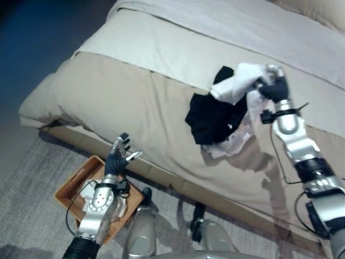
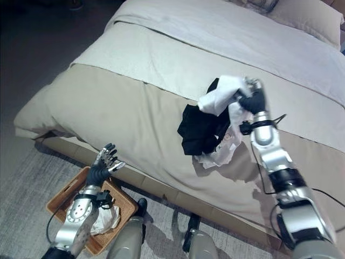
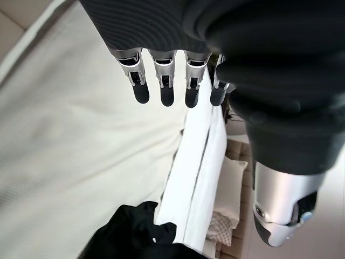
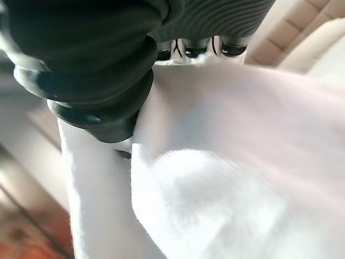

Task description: Pick up clothes into the bucket

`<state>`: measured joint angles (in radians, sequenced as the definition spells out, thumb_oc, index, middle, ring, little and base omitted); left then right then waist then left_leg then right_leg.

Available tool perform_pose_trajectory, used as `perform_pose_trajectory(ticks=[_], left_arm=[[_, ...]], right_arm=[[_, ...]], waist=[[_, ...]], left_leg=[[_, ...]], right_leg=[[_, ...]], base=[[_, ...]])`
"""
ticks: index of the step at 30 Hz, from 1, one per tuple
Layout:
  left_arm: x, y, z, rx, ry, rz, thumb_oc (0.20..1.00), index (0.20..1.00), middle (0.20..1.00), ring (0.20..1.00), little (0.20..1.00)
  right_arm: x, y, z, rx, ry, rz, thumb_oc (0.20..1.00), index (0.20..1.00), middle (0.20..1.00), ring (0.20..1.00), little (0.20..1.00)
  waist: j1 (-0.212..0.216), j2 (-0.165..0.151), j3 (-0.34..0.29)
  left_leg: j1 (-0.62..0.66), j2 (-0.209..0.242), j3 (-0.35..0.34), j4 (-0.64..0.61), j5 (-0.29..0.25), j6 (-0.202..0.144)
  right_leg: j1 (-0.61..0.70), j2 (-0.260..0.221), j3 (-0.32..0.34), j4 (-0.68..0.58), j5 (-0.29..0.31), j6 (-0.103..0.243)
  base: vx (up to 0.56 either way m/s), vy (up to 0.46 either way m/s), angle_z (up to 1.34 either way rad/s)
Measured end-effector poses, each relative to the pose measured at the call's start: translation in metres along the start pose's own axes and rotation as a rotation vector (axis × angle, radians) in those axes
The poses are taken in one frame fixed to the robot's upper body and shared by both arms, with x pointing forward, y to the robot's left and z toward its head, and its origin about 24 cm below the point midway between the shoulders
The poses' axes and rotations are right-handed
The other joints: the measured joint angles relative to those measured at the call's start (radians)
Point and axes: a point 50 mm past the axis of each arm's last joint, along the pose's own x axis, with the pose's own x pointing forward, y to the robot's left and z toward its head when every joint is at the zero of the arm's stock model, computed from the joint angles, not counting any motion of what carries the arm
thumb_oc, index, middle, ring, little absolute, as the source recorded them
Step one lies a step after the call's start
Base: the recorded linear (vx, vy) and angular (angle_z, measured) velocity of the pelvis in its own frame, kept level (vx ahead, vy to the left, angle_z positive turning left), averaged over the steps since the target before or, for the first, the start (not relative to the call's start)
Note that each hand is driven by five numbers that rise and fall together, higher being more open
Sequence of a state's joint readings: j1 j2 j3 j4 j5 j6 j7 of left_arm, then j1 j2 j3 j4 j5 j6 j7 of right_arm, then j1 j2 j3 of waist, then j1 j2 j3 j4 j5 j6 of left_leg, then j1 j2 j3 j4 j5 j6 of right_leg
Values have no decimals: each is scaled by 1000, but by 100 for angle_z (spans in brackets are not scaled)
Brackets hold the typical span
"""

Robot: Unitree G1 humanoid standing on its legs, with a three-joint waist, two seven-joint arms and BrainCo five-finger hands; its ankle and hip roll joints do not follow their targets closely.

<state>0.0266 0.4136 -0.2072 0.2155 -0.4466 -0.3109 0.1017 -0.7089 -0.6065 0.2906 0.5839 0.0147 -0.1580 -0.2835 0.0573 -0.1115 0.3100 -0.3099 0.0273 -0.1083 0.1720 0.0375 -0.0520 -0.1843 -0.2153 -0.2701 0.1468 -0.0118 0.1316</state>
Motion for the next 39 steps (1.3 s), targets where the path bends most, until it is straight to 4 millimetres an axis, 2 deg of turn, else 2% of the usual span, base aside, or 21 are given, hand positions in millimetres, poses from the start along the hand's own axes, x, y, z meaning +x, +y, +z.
perform_pose_trajectory(ticks=[2, 3, 5, 7, 8, 9, 11, 12, 15, 17, 18, 19, 20, 24, 27, 28, 30, 32, 35, 39], left_arm=[[0, -5, -3, -2, 13, -14, 1000, 1000, 1000, 1000, 1000], [1, -6, -3, -1, 12, -18, 1000, 1000, 1000, 1000, 1000], [1, -11, -4, -3, 14, -35, 1000, 1000, 1000, 1000, 1000], [5, -13, 1, -5, -4, -46, 1000, 1000, 1000, 1000, 1000], [5, -13, 0, -4, -2, -42, 1000, 1000, 1000, 1000, 1000], [6, -13, 2, -1, -10, -41, 1000, 1000, 1000, 1000, 1000], [9, -16, 7, 2, -29, -59, 1000, 1000, 1000, 1000, 1000], [11, -19, 8, 4, -33, -69, 1000, 1000, 1000, 1000, 1000], [14, -23, 11, 10, -46, -86, 1000, 1000, 1000, 1000, 1000], [16, -24, 16, 21, -60, -95, 1000, 1000, 1000, 1000, 1000], [16, -27, 20, 28, -78, -117, 1000, 1000, 1000, 1000, 1000], [16, -30, 23, 31, -88, -130, 1000, 1000, 1000, 1000, 1000], [17, -33, 27, 29, -104, -146, 1000, 1000, 1000, 1000, 1000], [23, -39, 33, 31, -130, -158, 1000, 1000, 1000, 1000, 1000], [27, -39, 38, 29, -149, -136, 1000, 1000, 1000, 1000, 1000], [27, -39, 40, 23, -157, -124, 1000, 1000, 1000, 1000, 1000], [27, -40, 39, 14, -158, -104, 1000, 1000, 1000, 1000, 1000], [27, -44, 38, -8, -157, -88, 1000, 1000, 1000, 1000, 1000], [25, -43, 37, -19, -158, -62, 1000, 1000, 1000, 1000, 1000], [24, -43, 37, -23, -168, -50, 1000, 1000, 1000, 1000, 1000]], right_arm=[[6, 16, -8, -42, 68, 15, 200, 200, 200, 200, 200], [10, 19, -8, -69, 84, 19, 200, 200, 200, 200, 200], [20, 20, -10, -179, 124, 14, 200, 200, 200, 200, 200], [32, 14, -4, -273, 136, 1, 200, 200, 200, 200, 200], [35, 13, -1, -289, 126, -5, 200, 200, 200, 200, 200], [40, 14, 4, -333, 116, -13, 200, 200, 200, 200, 200], [49, 10, 14, -387, 101, -21, 200, 200, 200, 200, 200], [51, 12, 19, -406, 90, -24, 200, 200, 200, 200, 200], [57, 15, 31, -435, 62, -27, 200, 200, 200, 200, 200], [62, 19, 39, -521, 35, -10, 200, 200, 200, 200, 200], [63, 20, 38, -566, 45, -2, 275, 275, 275, 275, 275], [64, 19, 39, -590, 50, 3, 423, 423, 423, 423, 423], [64, 19, 38, -594, 53, 0, 1000, 1000, 1000, 1000, 1000], [65, 21, 45, -553, 30, -22, 1000, 1000, 1000, 1000, 1000], [65, 20, 51, -436, 19, -79, 1000, 1000, 1000, 1000, 1000], [62, 17, 53, -316, 14, -137, 1000, 1000, 1000, 1000, 1000], [59, 15, 56, -207, -7, -204, 1000, 1000, 1000, 1000, 1000], [47, 15, 51, -113, -23, -265, 1000, 1000, 1000, 1000, 1000], [21, 26, 23, -54, 17, -306, 1000, 1000, 1000, 1000, 1000], [-6, 33, -3, -72, 52, -302, 1000, 1000, 1000, 1000, 1000]], waist=[[19, 22, 13], [13, 28, 18], [47, 70, 49], [49, 99, 76], [66, 107, 84], [82, 111, 115], [75, 115, 142], [94, 116, 154], [111, 114, 184], [122, 116, 196], [126, 117, 201], [124, 118, 204], [124, 118, 205], [120, 119, 211], [119, 119, 211], [106, 118, 211], [94, 118, 211], [86, 117, 211], [59, 111, 214], [28, 109, 215]], left_leg=[[-28, -3, -2, 18, 1, 1], [-34, -4, -2, 24, 1, 1], [-51, -12, -8, 38, 3, 3], [-76, -18, -18, 45, 3, 3], [-87, -20, -24, 47, 4, 4], [-98, -23, -27, 55, 10, 10], [-130, -30, -46, 64, 10, 5], [-154, -33, -55, 68, 15, 4], [-180, -40, -61, 79, 23, 1], [-207, -50, -64, 89, 25, 2], [-230, -59, -68, 104, 25, 2], [-248, -66, -74, 114, 25, 2], [-274, -71, -84, 123, 24, 1], [-348, -84, -88, 169, 20, -3], [-384, -85, -85, 195, 14, -4], [-397, -86, -83, 206, 6, 2], [-413, -85, -80, 213, 0, 4], [-434, -84, -71, 226, 0, 5], [-448, -84, -63, 226, 0, 9], [-459, -86, -58, 225, 3, 14]], right_leg=[[-27, -4, 0, 16, 0, -1], [-33, -5, 0, 22, 0, -1], [-46, -13, -8, 37, 0, -1], [-66, -16, -15, 49, -2, -1], [-75, -17, -18, 54, -2, 0], [-89, -23, -20, 74, -7, -1], [-120, -32, -35, 102, -19, -3], [-142, -36, -42, 116, -21, -5], [-169, -44, -42, 140, -27, -7], [-203, -56, -45, 168, -37, -5], [-226, -65, -47, 192, -46, -3], [-240, -71, -51, 206, -53, -2], [-263, -77, -53, 222, -59, -4], [-332, -90, -49, 265, -67, -8], [-366, -93, -42, 281, -70, -13], [-380, -94, -36, 289, -73, -16], [-399, -95, -33, 293, -73, -17], [-424, -95, -20, 305, -73, -17], [-443, -98, -11, 307, -73, -17], [-455, -98, -10, 308, -72, -16]], base=[[-100, 18, 1], [-99, 16, 8], [-83, 17, 9], [-56, -2, 14], [-96, -8, 15], [-72, 1, 9], [-49, 8, 24], [-66, 18, 27], [-66, 16, 10], [-65, 16, 11], [-42, 11, 17], [-23, 33, 23], [-11, 37, 22], [-4, 45, 7], [11, 30, -5], [3, 22, -3], [8, 12, -8], [11, 21, -10], [1, 22, -5], [1, 9, 0]])
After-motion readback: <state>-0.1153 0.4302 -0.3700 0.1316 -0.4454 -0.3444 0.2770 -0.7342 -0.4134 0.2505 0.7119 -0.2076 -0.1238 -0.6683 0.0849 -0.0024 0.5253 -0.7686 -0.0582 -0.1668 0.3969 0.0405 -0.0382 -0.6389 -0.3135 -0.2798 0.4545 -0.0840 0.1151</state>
